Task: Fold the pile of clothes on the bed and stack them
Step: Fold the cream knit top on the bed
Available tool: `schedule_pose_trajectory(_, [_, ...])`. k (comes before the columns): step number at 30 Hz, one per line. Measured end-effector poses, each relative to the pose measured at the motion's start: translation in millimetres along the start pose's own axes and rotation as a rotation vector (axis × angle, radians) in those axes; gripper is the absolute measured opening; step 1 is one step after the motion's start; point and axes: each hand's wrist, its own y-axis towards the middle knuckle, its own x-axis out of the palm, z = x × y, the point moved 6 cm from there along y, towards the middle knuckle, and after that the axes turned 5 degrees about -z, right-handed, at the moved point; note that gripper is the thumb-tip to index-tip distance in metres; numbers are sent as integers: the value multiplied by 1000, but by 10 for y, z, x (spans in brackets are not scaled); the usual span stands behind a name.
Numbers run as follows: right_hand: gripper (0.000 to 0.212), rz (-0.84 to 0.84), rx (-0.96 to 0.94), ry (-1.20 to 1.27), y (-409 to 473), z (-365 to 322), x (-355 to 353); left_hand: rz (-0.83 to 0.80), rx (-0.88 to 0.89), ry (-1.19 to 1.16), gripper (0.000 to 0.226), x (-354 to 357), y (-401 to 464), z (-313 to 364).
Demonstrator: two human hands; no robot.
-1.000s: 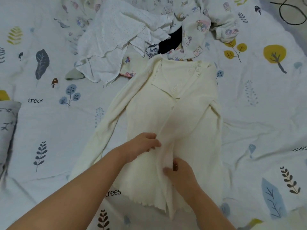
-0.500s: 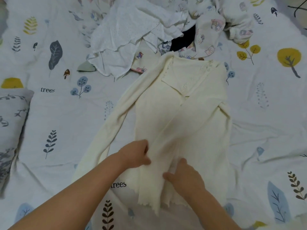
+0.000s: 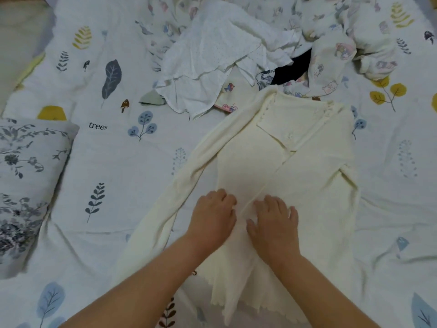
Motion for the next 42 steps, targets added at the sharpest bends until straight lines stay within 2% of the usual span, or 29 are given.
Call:
schedule_pose_trajectory(2, [33, 181, -34, 118, 97, -106, -278, 133, -152, -73, 28, -268, 104, -299])
schedule_pose_trajectory(4, [29, 147, -62, 239, 291, -249, -445, 185, -338, -89, 22, -447, 211, -639])
schedule_pose_trajectory(7, [31, 63, -73, 424, 670, -417, -595, 123, -526, -166, 22, -504, 387, -1111])
schedule_pose_trajectory(9, [30, 34, -13, 582, 923, -512, -709, 9, -592, -266, 20, -439, 486, -1306])
schedule_pose_trajectory(11, [25, -41, 93, 706, 1174, -556, -742, -127, -596, -373, 18, -357, 555, -1331])
schedule_pose_trajectory(13, [31, -133, 208, 830, 1383, -589, -711, -221, -560, -433, 17, -321, 592, -1276])
schedule_pose_trajectory(17, [41, -305, 337, 987, 1542, -688, -584, -358, -475, -398, 18, -349, 608, -1134])
schedule_pose_trajectory(20, [24, -280, 339, 1000, 1573, -690, -512, -422, -428, -460, 39, -380, 609, -1054])
schedule_pose_trajectory(22, [13, -272, 369, 1120, 1563, -670, -491, -473, -467, -640, 35, -402, 598, -1013])
schedule_pose_trajectory(25, [17, -329, 406, 1346, 1480, -604, -536, -577, -522, -883, 32, -435, 572, -847])
schedule_pose_trajectory(29, [25, -323, 372, 1419, 1335, -352, -721, -651, -629, -1362, 42, -422, 584, -483])
schedule_pose_trajectory(31, [21, -292, 363, 1433, 1274, -194, -824, -651, -639, -1487, 37, -389, 629, -337])
schedule_pose_trajectory(35, [19, -247, 359, 1367, 1193, 120, -963, -597, -600, -1333, 11, -285, 738, -131])
schedule_pose_trajectory(37, [13, -225, 353, 1303, 1160, 276, -1005, -584, -571, -1186, 12, -219, 787, -54])
schedule_pose_trajectory(42, [19, -67, 392, 1174, 1081, 745, -967, -428, -616, -979, 17, -126, 849, -51])
